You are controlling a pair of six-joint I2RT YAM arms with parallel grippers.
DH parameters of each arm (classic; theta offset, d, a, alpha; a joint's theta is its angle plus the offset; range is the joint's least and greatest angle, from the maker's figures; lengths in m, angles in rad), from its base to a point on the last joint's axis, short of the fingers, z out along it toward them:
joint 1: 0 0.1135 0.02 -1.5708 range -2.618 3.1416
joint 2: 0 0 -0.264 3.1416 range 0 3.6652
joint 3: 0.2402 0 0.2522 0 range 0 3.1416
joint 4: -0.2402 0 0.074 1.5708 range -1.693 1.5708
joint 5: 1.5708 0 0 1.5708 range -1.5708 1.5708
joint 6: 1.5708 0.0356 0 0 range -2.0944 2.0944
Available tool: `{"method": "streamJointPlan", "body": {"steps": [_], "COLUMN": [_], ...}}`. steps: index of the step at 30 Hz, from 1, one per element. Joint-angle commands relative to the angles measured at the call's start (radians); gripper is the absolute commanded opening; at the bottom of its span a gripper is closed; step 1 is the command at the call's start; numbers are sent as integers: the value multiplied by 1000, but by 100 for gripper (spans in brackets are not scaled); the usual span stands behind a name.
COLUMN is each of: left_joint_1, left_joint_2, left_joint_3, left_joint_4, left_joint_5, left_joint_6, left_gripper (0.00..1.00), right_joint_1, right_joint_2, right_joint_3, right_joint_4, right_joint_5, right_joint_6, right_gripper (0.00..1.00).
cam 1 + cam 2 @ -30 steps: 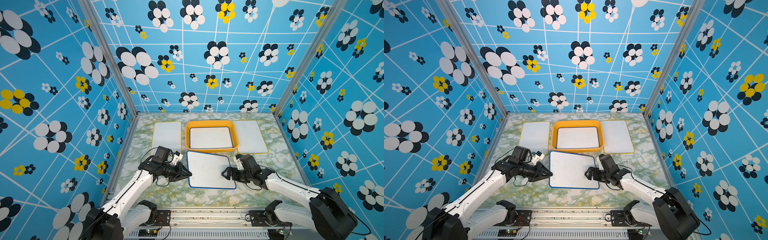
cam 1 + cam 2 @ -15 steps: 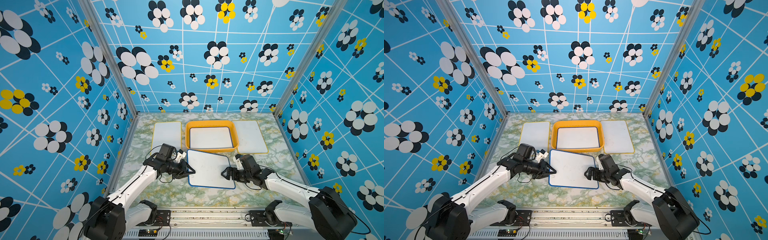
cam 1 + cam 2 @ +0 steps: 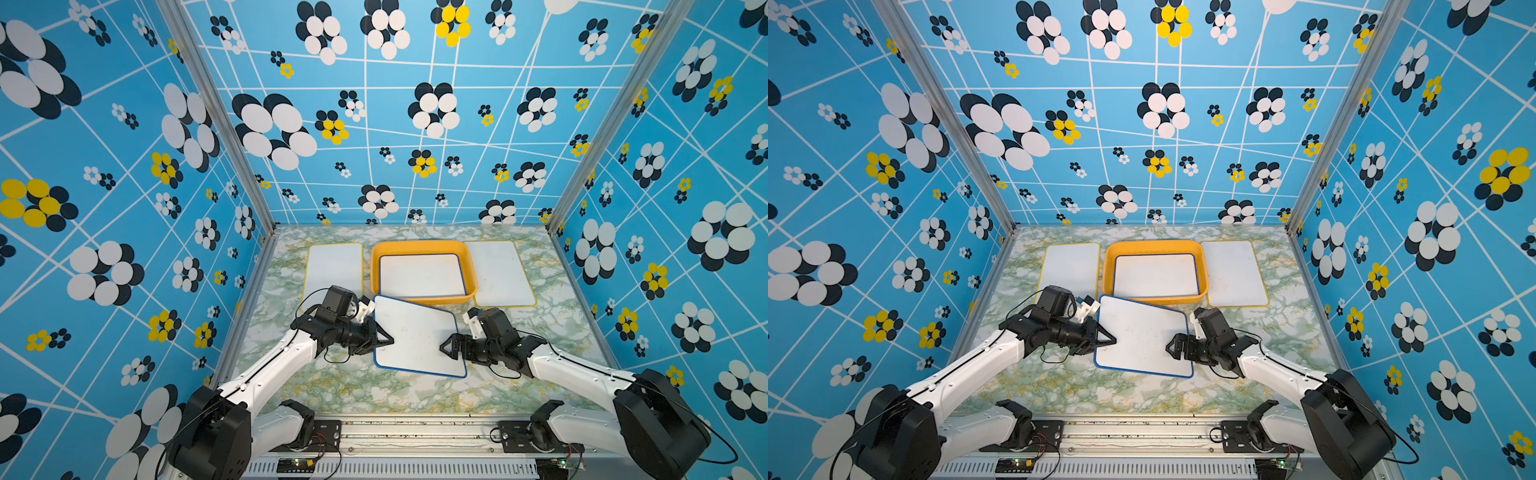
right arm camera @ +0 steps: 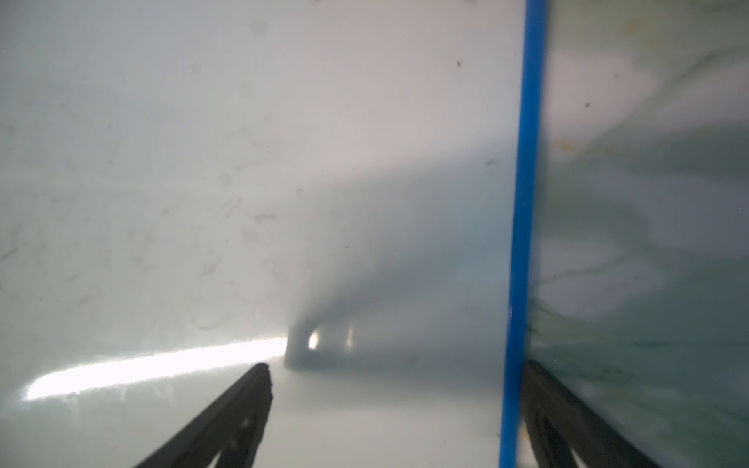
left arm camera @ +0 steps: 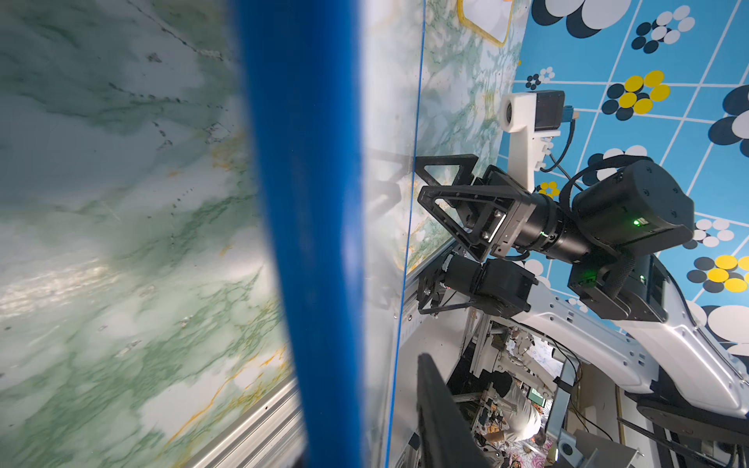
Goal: Put the whiteboard into the storage box
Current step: Pick up the whiteboard at the center of the board.
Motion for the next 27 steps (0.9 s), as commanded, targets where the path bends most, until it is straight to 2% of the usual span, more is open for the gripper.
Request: {"method": "streamJointPlan", "body": {"steps": [1, 11, 18, 24, 27], "left_joint_1": [-10, 11, 27, 34, 35], "left_joint_2": [4, 10, 2, 5, -13], "left_joint_3": [41, 22, 45, 91, 118], "left_joint_4": [-77, -105, -166, -277, -310], "left_joint_5": [-37, -36, -40, -83, -84], "left_joint_6": [62, 71, 92, 128, 133], "left_gripper": [25, 19, 16, 1, 0], "right_joint_1": [22, 21, 21, 20, 20], "right_joint_2": [82, 109, 49, -61, -106], "right_joint_3": [-77, -54, -27, 46, 88], "right_joint_4": [-224, -245, -302, -409, -463], "right_joint_5": [-18, -13, 24, 90, 127], "right_joint_6": [24, 19, 15, -14, -38], "right_gripper": [99, 99, 99, 99, 99]}}
